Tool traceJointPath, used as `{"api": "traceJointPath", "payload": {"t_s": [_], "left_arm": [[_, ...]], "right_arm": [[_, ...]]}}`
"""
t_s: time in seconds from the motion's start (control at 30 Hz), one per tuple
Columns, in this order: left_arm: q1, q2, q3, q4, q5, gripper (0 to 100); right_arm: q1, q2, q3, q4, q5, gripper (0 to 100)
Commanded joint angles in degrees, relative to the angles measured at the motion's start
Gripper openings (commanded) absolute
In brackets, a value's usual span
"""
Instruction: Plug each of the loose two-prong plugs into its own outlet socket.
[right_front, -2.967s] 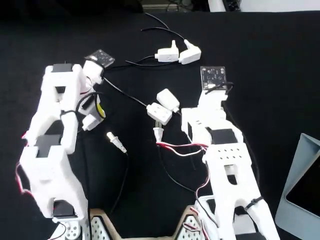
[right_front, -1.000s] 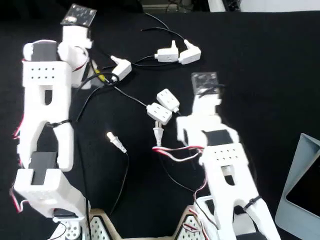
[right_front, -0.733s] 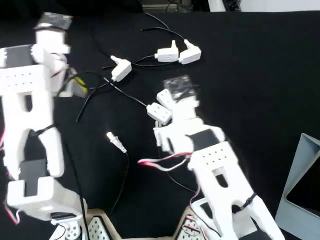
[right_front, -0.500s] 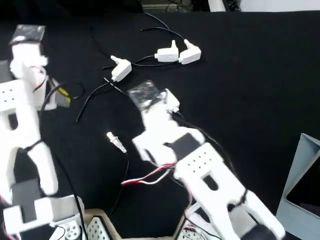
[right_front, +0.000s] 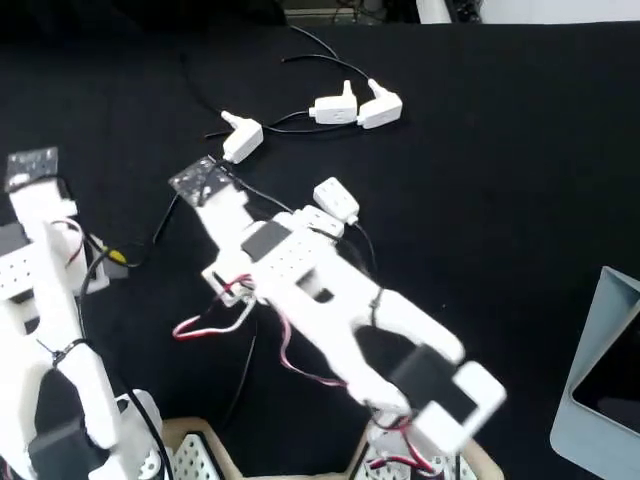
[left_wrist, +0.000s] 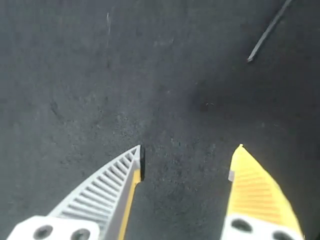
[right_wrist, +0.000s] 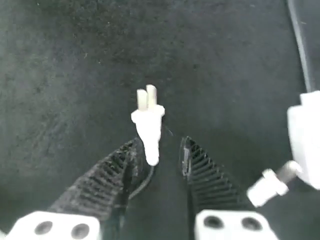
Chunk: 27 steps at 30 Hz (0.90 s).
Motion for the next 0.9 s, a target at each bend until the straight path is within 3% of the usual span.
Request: {"api": "traceJointPath", "payload": {"t_s": [0.0,0.3,0.43,0.57,0.87], "left_arm": [[-1.80,-1.85,5.93,-7.38,3.60,28],[-1.89,-1.85,16.40,-14.95,4.66,28],[-1.80,-1.93,19.74,-17.67,4.66,28],[-1.63,-1.93,20.09,-18.02,4.66,28],[-1.54,-1.76,20.26,-18.11,4.40,28]], "right_arm": [[-2.11,4.79,-6.81,-0.97,-0.26,13.6],[-1.23,15.08,-12.62,-0.97,-0.26,12.5],[1.32,15.87,-12.53,-0.62,-0.18,1.1],[4.84,11.30,-10.42,0.70,-0.70,1.1],[15.21,-12.88,3.82,0.70,-13.27,1.1]]}}
